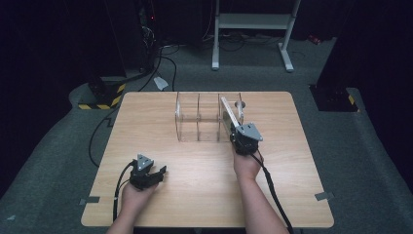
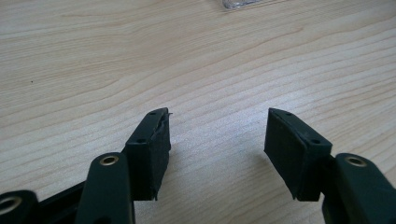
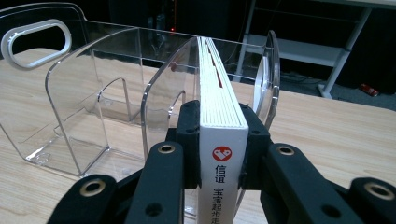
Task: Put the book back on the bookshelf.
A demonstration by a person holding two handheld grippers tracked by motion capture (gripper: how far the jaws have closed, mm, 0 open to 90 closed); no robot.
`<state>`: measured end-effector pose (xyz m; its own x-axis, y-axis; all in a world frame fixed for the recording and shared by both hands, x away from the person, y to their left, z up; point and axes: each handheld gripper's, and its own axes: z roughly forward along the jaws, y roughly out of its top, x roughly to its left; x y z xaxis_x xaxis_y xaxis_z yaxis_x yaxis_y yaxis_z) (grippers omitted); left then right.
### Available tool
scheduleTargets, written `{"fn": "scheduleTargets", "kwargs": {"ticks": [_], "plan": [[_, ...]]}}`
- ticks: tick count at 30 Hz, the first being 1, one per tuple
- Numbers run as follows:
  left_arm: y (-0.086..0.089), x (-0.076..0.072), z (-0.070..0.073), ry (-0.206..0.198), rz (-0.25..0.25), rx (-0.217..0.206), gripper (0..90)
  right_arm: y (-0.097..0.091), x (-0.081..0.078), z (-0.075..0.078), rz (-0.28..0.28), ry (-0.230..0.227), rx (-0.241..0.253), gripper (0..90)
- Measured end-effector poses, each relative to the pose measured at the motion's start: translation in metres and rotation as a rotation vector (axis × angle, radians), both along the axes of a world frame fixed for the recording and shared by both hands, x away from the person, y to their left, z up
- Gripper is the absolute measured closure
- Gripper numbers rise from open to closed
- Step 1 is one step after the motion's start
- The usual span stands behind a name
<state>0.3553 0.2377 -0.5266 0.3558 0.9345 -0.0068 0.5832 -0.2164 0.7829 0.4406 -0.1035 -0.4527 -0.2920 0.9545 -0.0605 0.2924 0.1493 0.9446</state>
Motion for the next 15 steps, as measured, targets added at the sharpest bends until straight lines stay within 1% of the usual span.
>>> {"fn": "scheduleTargets", "kwargs": {"ticks": [7,10,12,15], "plan": [[0.0001,-0.0003,0.0001,0.001,-0.001,0.002,40.6,-0.0029,-0.0045,-0.0037,0.003,0.022,0.008,74.6],[-0.0002,-0.0007,0.0002,0.002,-0.001,0.002,40.6,-0.0035,-0.0065,-0.0053,0.003,0.034,0.006,74.4],[-0.0002,-0.0007,0.0002,0.003,0.000,0.003,40.6,-0.0035,-0.0076,-0.0060,0.003,0.040,-0.005,74.3],[-0.0003,-0.0008,0.0002,0.001,0.001,0.003,40.7,-0.0032,-0.0088,-0.0070,0.003,0.050,-0.005,74.2]]}}
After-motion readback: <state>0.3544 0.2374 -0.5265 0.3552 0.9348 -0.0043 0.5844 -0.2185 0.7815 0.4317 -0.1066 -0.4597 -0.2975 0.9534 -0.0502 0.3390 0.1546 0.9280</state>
